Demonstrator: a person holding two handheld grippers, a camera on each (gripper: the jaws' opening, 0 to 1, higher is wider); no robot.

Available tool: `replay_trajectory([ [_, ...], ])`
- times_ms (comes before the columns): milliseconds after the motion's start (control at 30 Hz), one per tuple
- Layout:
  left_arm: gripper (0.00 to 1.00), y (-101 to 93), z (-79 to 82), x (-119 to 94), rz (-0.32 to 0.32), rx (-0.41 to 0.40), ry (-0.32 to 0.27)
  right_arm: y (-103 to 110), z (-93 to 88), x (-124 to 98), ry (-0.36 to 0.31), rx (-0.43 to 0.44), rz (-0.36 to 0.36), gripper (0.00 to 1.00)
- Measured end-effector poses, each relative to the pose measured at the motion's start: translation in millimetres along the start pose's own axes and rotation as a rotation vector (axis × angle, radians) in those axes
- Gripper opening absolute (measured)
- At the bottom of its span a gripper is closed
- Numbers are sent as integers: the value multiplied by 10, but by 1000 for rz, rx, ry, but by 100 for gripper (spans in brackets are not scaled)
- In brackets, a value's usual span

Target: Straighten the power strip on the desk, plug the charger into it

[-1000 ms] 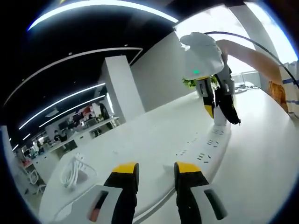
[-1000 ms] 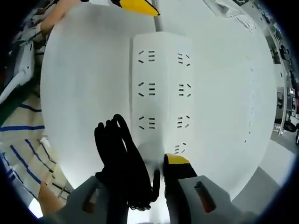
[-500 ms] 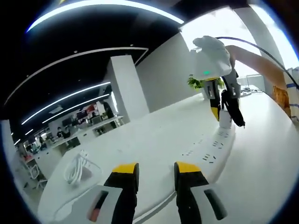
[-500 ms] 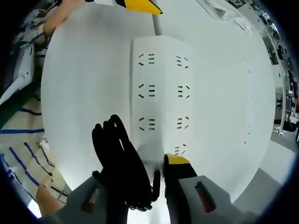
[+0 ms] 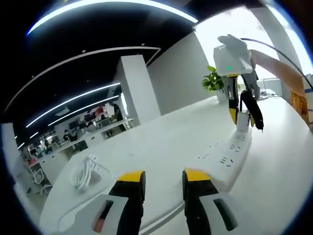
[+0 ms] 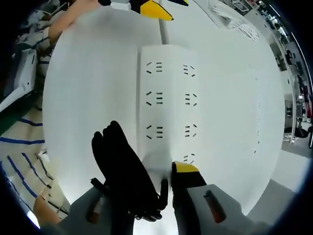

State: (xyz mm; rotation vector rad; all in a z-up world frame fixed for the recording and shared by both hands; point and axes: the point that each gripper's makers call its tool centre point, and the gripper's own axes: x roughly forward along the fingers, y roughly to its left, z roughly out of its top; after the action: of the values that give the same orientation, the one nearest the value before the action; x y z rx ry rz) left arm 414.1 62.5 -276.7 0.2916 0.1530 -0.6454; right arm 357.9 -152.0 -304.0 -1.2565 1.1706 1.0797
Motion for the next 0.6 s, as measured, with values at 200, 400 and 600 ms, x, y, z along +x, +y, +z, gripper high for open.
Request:
replay_trajectory([
  [200, 30, -70, 13, 10, -19, 11, 0, -8, 0, 5, 63, -11, -53, 24],
  [400, 30, -140, 48, 9, -43, 21, -8, -30, -2, -15, -50, 8, -57, 24],
  [600, 30, -167, 81, 23, -52, 23, -14, -25, -5, 14, 83, -20, -96, 24],
])
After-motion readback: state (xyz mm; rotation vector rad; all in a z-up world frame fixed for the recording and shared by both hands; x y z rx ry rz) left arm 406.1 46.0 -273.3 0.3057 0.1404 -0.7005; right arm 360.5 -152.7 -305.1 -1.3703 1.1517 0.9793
